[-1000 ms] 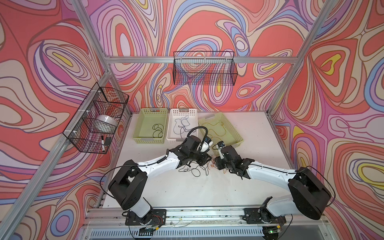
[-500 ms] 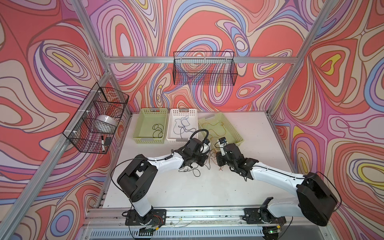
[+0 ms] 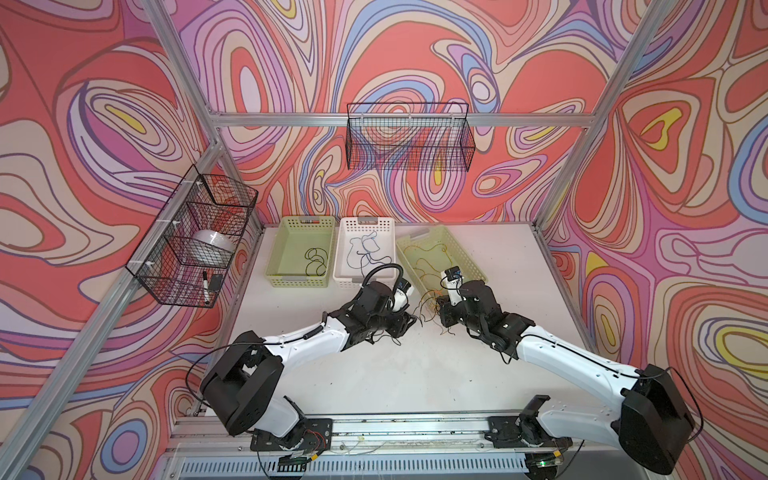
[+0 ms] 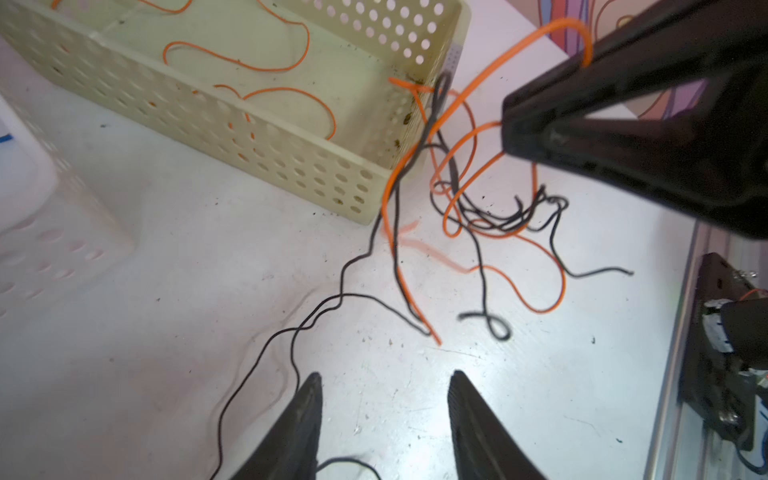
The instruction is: Untangle the cables
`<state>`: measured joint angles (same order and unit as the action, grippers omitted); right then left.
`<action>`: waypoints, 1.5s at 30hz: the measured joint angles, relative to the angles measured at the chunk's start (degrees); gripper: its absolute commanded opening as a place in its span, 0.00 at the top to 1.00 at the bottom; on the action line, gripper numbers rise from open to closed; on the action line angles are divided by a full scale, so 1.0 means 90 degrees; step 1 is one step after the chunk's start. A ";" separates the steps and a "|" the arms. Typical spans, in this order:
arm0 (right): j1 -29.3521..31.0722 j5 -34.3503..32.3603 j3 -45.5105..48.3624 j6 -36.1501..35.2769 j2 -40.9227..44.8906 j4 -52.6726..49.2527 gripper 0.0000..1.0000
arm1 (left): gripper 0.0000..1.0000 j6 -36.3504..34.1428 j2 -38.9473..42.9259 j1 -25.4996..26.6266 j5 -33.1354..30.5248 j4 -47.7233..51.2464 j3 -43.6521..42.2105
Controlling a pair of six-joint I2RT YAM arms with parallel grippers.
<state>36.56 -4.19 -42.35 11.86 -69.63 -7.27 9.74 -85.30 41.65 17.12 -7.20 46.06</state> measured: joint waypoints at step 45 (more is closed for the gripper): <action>-0.2363 -0.0209 -0.0301 0.0911 0.1236 -0.1683 1.00 | 1.00 -0.0668 0.2999 -0.1515 -0.1868 0.2586 0.0165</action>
<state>15.29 -6.07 -45.06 20.05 -58.50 -22.41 3.73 -58.30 28.01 0.32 16.08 47.55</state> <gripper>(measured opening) 0.047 0.050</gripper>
